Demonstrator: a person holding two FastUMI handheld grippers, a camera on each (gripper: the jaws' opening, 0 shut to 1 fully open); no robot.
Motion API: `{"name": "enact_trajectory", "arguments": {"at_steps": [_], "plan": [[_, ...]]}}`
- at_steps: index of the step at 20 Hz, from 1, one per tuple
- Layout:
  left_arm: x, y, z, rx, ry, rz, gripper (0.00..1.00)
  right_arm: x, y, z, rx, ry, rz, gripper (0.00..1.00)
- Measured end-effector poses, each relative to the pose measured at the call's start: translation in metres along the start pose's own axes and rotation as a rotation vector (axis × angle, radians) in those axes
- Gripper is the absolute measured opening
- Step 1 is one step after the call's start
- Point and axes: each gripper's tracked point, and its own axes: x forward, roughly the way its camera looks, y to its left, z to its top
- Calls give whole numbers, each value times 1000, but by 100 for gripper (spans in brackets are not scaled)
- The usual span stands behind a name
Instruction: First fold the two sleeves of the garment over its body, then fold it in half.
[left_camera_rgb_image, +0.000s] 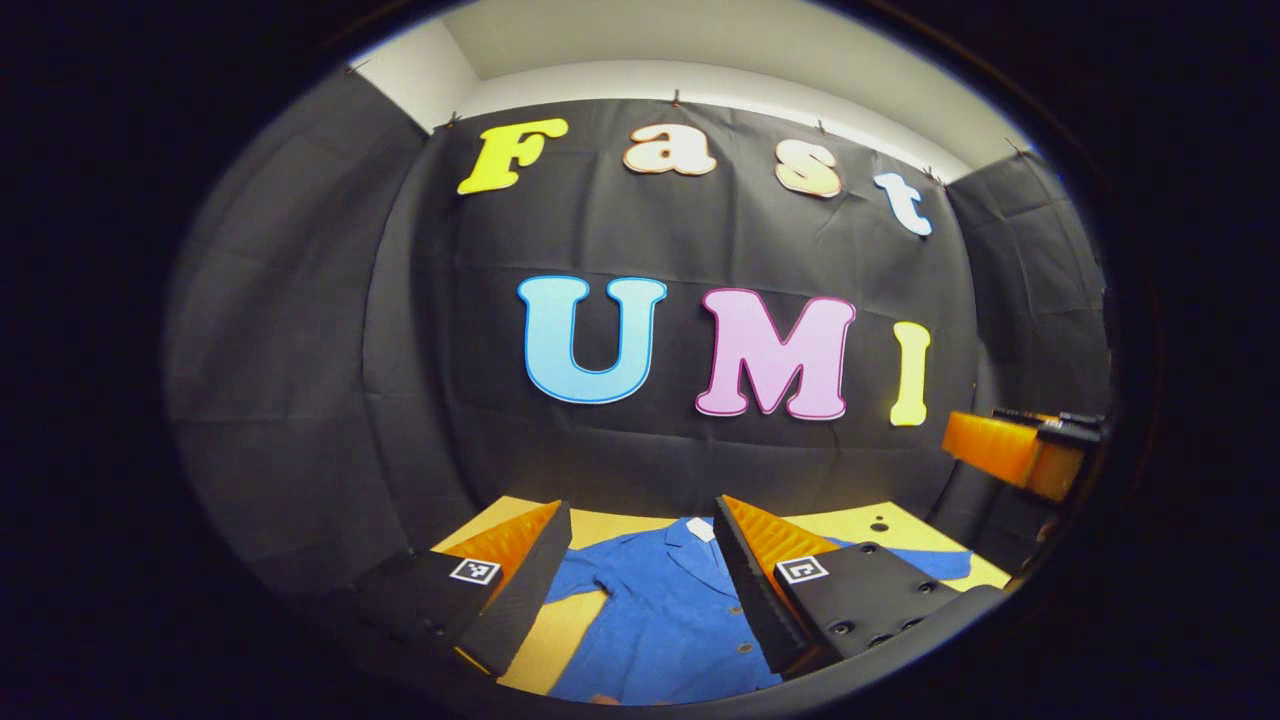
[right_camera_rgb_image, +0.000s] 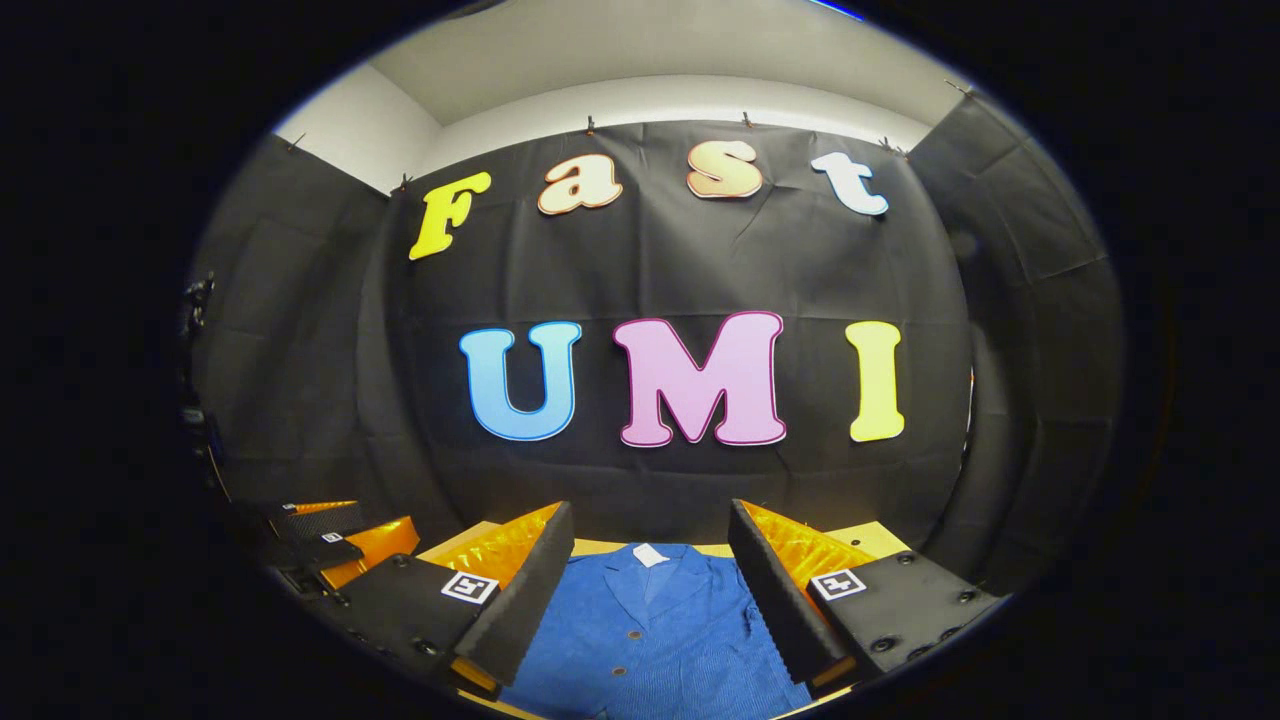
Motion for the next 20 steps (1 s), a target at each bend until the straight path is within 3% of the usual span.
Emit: {"name": "enact_trajectory", "arguments": {"at_steps": [2, 8, 9, 10, 14, 20], "plan": [[-2, -1, 0, 40, -10, -11, 82, -3, -3, 0, -5, -1, -3, 88], [-1, -11, 8, 24, -25, -41, 82, -4, 0, 0, 4, 5, 13, 88], [-1, -13, 11, 29, -32, -47, 82, -3, 4, -1, 8, 8, 27, 97], [-1, -15, 11, 37, -36, -55, 82, -1, 8, 0, 13, 9, 40, 89], [3, -18, -6, 28, 6, -40, 81, 10, 19, 3, 31, 3, 102, 88], [5, -26, -7, 5, 14, 17, 82, 38, 4, -9, 22, 4, 151, 88]]}}
